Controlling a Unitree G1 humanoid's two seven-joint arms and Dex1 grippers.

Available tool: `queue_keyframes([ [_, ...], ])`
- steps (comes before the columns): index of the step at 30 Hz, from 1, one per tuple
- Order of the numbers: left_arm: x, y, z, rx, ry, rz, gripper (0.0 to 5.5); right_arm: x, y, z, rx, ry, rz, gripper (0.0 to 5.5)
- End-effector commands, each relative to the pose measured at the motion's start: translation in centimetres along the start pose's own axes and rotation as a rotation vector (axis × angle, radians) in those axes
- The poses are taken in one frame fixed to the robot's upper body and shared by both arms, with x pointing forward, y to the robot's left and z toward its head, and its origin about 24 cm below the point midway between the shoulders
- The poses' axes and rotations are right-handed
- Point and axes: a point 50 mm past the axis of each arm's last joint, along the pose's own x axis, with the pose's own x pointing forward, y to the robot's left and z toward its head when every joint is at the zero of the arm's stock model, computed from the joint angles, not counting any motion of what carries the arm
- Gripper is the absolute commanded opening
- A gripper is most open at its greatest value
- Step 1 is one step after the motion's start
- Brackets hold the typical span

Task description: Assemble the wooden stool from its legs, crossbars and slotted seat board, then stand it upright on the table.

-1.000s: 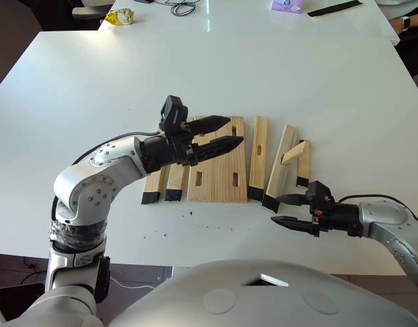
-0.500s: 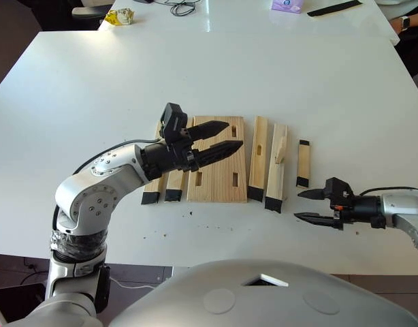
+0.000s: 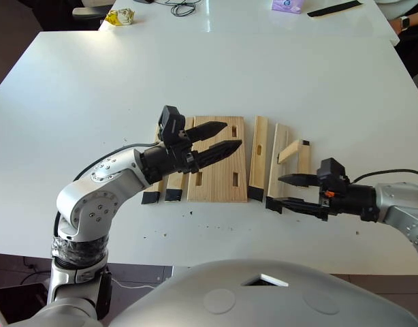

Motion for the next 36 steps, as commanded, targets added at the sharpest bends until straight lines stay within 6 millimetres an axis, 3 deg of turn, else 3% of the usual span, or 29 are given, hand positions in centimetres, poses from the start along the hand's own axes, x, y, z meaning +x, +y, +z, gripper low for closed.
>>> queue_keyframes([
  [1,0.3,0.1,0.4,0.008,0.009,-0.020,3.46,1.3,-0.1,-0.7,0.012,0.009,-0.016,2.95],
  [8,0.4,0.2,0.5,0.005,0.022,-0.036,3.46,2.8,-0.6,-3.6,-0.001,0.082,-0.057,2.95],
  [20,0.3,0.1,0.3,-0.003,0.014,-0.028,3.46,1.0,-1.9,-5.3,-0.045,0.186,-0.102,2.95],
  [26,0.2,0.1,0.3,-0.003,0.007,-0.018,3.46,0.2,-1.8,-4.5,-0.058,0.162,-0.104,2.95],
  [36,-0.4,-0.2,0.0,-0.002,-0.012,0.021,3.46,-1.8,-0.3,-1.4,-0.083,0.082,-0.237,2.95],
])
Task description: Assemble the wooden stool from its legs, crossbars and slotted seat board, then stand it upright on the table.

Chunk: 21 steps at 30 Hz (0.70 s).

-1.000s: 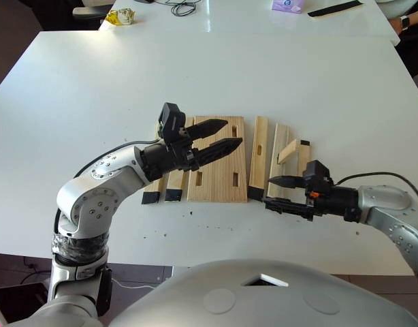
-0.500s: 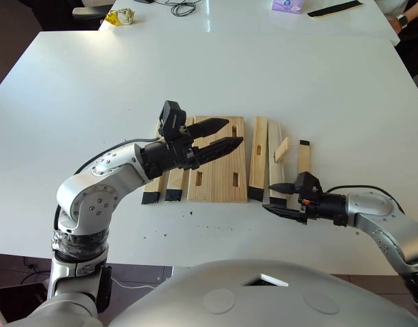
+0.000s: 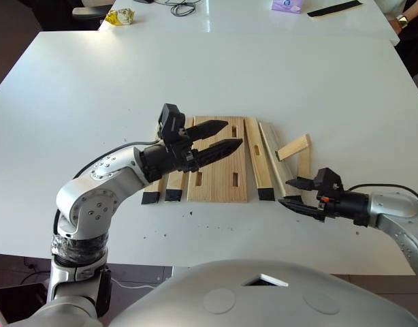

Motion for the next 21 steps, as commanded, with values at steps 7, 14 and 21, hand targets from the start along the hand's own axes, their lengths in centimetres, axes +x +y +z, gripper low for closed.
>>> queue_keyframes([
  [7,-0.3,-0.1,0.0,0.005,-0.011,0.033,3.46,0.4,2.6,0.8,0.120,0.010,-0.217,2.95],
  [14,-0.9,-0.3,-0.2,0.004,-0.019,0.071,3.46,0.4,2.9,0.9,0.244,0.026,-0.413,2.95],
  [21,-1.0,-0.4,-0.4,0.001,-0.020,0.080,3.46,1.1,3.4,0.5,0.314,0.063,-0.439,2.95],
])
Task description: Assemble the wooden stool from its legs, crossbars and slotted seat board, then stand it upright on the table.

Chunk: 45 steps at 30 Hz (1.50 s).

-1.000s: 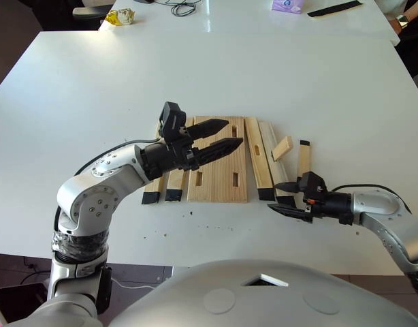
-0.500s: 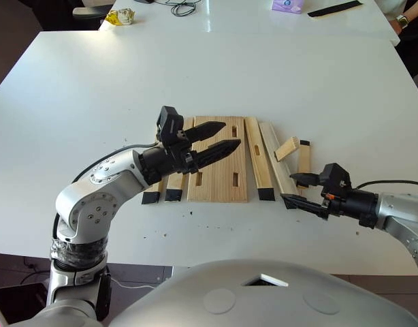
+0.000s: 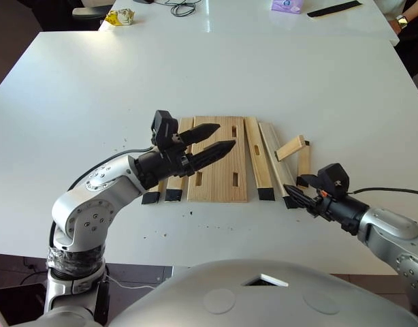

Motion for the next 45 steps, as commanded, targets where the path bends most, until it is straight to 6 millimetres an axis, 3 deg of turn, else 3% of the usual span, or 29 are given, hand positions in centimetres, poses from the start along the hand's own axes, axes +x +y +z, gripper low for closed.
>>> queue_keyframes([
  [1,0.0,-0.1,0.2,0.009,0.001,0.008,3.46,0.4,0.2,-0.1,0.023,0.021,-0.012,2.95],
  [9,0.3,0.0,0.3,0.009,0.012,-0.010,3.46,2.0,-0.9,-2.8,0.084,0.105,-0.066,2.95],
  [16,0.4,0.0,0.3,0.006,0.020,-0.015,3.46,2.7,-0.5,-3.2,0.072,0.100,-0.044,2.95],
  [21,0.2,0.0,0.2,0.004,0.015,-0.006,3.46,2.2,-0.6,-2.6,0.035,0.076,-0.037,2.95],
  [34,-0.1,-0.2,-0.1,-0.003,-0.002,0.022,3.46,1.0,0.1,1.3,0.034,-0.133,0.013,2.95],
  [45,-0.1,-0.1,-0.1,-0.002,-0.007,0.034,3.46,0.1,0.3,-1.1,0.007,0.016,0.065,2.95],
])
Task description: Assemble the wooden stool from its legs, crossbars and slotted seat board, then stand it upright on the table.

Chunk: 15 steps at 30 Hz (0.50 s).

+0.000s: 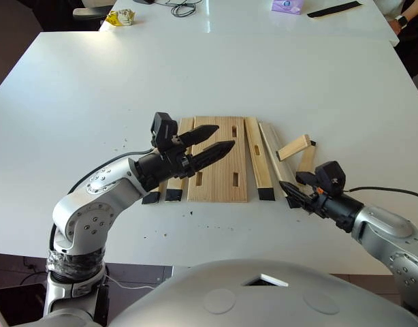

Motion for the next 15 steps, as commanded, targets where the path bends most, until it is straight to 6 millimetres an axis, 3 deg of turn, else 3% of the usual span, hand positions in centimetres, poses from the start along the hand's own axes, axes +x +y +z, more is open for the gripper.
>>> queue_keyframes([
  [1,-0.05,0.00,0.09,0.012,0.003,0.009,3.46,-0.19,0.33,-0.86,-0.005,0.032,0.028,2.95],
  [12,-0.19,0.18,0.25,0.014,0.009,0.011,3.46,-0.22,0.30,-0.64,0.003,-0.021,0.017,2.95],
  [15,-0.17,0.17,0.24,0.014,0.005,0.017,3.46,-0.31,0.17,-0.50,-0.005,-0.023,0.012,3.37],
])
